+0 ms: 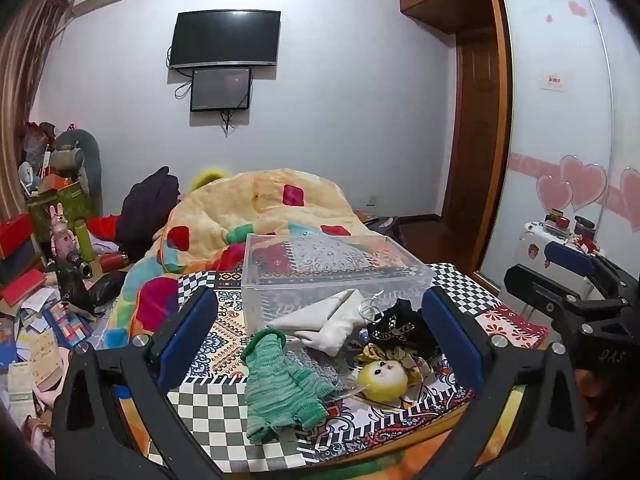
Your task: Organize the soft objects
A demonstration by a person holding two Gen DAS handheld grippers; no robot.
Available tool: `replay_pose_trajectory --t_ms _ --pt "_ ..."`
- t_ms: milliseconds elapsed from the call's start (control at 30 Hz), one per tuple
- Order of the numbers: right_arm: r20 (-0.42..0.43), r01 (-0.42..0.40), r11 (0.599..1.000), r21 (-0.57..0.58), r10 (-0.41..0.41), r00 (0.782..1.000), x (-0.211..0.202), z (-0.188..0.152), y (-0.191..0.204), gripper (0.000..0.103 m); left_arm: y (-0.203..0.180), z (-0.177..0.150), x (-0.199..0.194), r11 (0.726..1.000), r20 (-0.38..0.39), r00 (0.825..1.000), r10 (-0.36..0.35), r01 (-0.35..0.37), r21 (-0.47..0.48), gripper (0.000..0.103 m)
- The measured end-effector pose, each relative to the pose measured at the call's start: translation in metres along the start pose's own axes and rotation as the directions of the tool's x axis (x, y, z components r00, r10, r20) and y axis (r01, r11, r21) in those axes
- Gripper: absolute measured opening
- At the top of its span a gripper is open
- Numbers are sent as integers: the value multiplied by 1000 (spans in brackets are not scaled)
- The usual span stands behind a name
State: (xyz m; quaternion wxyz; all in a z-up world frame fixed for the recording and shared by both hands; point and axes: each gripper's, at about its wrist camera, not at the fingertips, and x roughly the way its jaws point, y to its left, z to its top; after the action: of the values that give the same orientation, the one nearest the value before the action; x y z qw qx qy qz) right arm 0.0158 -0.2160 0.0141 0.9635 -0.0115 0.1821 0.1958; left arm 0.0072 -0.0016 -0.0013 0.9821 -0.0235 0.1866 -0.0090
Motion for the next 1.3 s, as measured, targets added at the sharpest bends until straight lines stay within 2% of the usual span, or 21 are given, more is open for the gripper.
replay_pose_trajectory --t_ms 1300 --pt "31 -27 1000 -2 27 999 -6 1 8 103 5 3 -13 1000 42 999 8 -8 -7 103"
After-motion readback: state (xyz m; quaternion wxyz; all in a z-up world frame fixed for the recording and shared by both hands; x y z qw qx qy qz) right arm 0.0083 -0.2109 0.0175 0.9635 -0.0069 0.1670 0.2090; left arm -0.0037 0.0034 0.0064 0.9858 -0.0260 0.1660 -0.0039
